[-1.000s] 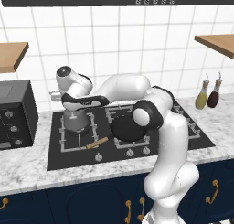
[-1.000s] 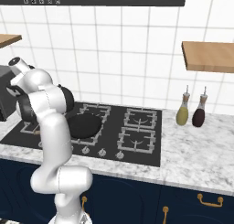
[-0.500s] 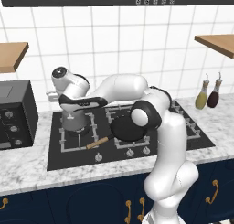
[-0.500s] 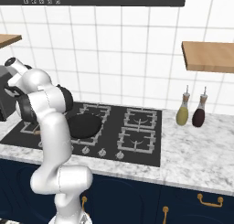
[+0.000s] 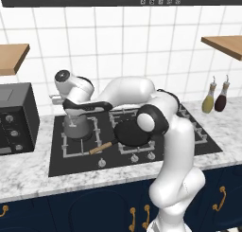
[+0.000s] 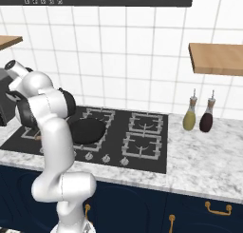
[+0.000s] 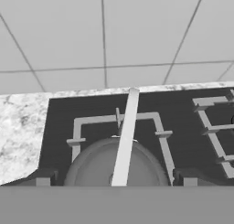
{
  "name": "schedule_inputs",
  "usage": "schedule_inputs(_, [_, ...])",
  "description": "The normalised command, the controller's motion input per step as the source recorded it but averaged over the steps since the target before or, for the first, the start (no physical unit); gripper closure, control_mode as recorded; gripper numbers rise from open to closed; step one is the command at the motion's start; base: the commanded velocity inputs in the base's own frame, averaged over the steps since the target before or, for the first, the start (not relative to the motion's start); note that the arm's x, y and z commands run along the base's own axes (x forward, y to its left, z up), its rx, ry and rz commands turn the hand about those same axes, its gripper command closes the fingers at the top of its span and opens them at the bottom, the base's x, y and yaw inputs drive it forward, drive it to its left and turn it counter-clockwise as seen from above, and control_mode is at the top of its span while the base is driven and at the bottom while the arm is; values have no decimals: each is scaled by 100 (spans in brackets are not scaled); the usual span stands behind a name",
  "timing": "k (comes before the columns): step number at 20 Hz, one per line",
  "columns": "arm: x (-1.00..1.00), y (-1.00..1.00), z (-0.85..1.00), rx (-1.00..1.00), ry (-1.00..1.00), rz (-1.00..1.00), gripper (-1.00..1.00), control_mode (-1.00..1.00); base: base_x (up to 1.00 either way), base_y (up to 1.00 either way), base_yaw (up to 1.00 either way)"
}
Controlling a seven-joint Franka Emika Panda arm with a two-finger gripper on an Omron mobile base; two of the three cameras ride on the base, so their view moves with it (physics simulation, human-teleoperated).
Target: Pick the kettle from the counter and place it on a stove burner. Then turn the burner on.
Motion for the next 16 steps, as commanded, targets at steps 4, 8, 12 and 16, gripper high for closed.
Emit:
schedule_inputs(4, [-13, -31, 0, 0, -5, 0, -100, -100, 0, 0, 0])
schedule_inputs(8, [-46, -12, 21, 0, -6, 0, -100, -100, 0, 0, 0])
schedule_inputs(12, [-45, 0, 45, 0, -10, 0, -100, -100, 0, 0, 0])
schedule_inputs(16, [-59, 0, 33, 7, -3, 0, -100, -100, 0, 0, 0])
